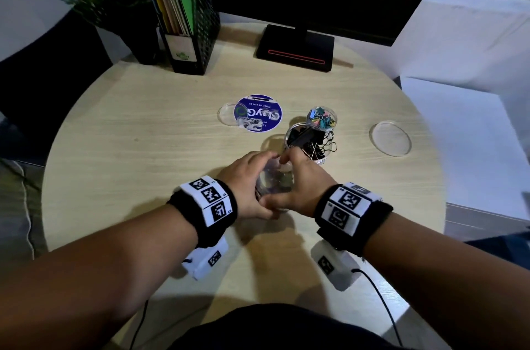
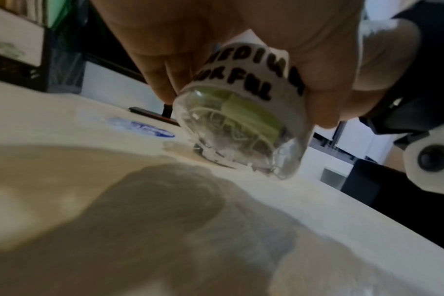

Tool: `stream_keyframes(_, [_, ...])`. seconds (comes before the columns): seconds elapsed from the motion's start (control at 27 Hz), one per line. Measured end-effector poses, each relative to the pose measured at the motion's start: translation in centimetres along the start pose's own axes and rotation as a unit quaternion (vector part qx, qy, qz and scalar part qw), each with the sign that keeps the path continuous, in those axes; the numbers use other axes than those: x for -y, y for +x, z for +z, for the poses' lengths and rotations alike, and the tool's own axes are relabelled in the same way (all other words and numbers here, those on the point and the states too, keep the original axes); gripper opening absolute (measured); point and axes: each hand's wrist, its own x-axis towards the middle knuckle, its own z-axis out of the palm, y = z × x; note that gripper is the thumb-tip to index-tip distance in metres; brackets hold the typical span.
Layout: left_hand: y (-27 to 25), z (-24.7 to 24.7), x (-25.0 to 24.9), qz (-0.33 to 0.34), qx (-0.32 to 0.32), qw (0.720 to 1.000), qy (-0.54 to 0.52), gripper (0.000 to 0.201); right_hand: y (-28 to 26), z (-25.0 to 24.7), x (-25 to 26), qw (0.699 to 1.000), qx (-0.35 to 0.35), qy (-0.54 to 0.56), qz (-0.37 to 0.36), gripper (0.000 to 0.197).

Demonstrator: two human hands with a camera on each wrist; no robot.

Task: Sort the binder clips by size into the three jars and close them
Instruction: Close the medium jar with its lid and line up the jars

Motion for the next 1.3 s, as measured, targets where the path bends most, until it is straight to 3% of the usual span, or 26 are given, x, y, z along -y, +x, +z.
stream_keyframes(0.07, [0.1,0.2,0.7,-0.024,-0.010,1.000,0.013,0.114,0.0,-0.5,-0.7,1.000,-0.005,0.001,-0.009,0.063])
stream_keyframes(0.15, [0.1,0.2,1.3,-0.066,-0.031,0.997,0.041,0.108,0.1,-1.1,-2.0,0.998,-0.056,-0.029,-0.020,0.054])
stream_keyframes(0.26, [0.4,-0.2,2.5,-0.135,-0.070,0.987,0.046,0.113,0.4,-2.2,-4.6,0.986,-0.108,-0.126,-0.013,0.048])
stream_keyframes(0.48, [2.9,-0.8,4.3,-0.203,-0.100,0.971,0.082,0.108,0.8,-2.2,-6.8,0.965,0.018,-0.260,0.016,0.064])
stream_keyframes(0.7, [4.4,-0.6,5.2,-0.218,-0.132,0.964,0.072,0.103,0.1,-0.5,-5.4,0.975,0.033,-0.220,0.007,0.065])
stream_keyframes(1.11, [5.8,-1.9,5.7,-0.209,-0.104,0.964,0.131,0.104,1.3,1.3,-2.8,0.990,0.069,-0.116,-0.029,0.071])
stream_keyframes(1.19, [5.9,-1.8,6.0,-0.211,-0.105,0.965,0.113,0.103,1.7,-0.1,-2.8,0.992,0.025,-0.109,-0.065,0.066])
stream_keyframes(1.3, [5.9,-1.7,6.2,-0.212,-0.104,0.967,0.097,0.102,2.7,-2.7,-3.5,0.981,-0.150,-0.080,-0.098,0.056])
